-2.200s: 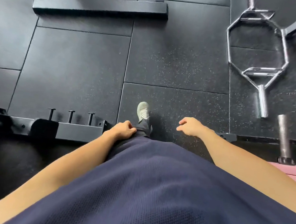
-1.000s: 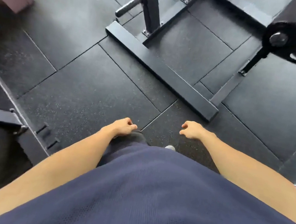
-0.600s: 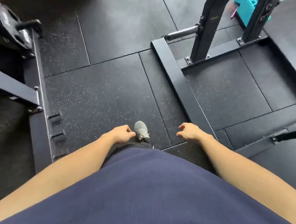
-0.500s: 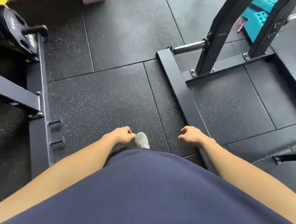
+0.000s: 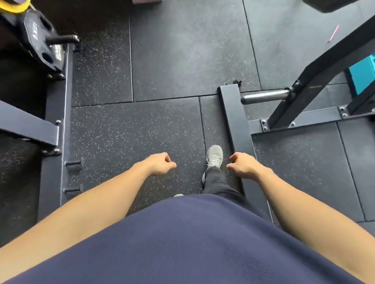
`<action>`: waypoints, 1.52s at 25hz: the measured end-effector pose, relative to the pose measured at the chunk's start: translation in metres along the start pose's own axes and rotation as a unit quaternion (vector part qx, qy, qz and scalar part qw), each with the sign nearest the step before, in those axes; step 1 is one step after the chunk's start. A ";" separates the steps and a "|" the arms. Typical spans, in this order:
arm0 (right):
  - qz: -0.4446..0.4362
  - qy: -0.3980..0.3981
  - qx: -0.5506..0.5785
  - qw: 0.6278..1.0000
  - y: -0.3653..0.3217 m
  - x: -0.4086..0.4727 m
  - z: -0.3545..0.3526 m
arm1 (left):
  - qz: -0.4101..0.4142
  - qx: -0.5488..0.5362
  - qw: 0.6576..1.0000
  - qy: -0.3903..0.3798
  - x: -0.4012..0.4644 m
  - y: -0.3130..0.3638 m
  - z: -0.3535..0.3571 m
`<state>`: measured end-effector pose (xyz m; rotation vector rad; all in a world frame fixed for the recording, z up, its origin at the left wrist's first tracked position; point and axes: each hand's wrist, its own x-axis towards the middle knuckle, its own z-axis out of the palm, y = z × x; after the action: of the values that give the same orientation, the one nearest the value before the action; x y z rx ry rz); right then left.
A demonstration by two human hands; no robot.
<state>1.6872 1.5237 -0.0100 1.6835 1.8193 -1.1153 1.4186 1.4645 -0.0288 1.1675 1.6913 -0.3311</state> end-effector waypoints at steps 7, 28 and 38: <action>-0.095 -0.042 -0.124 0.987 -0.045 0.112 -0.129 | -0.076 -0.114 0.990 0.047 0.047 0.047 -0.080; -0.033 -0.070 -0.125 0.989 -0.281 0.372 -0.345 | -0.091 -0.148 0.984 0.042 0.234 0.002 -0.448; -0.014 -0.055 -0.111 0.992 -0.330 0.506 -0.488 | -0.080 -0.104 0.991 0.040 0.352 0.071 -0.622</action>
<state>1.3822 2.2379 -0.0176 1.4454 1.8288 -0.9581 1.1113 2.1135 -0.0235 0.9052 1.8472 -0.2012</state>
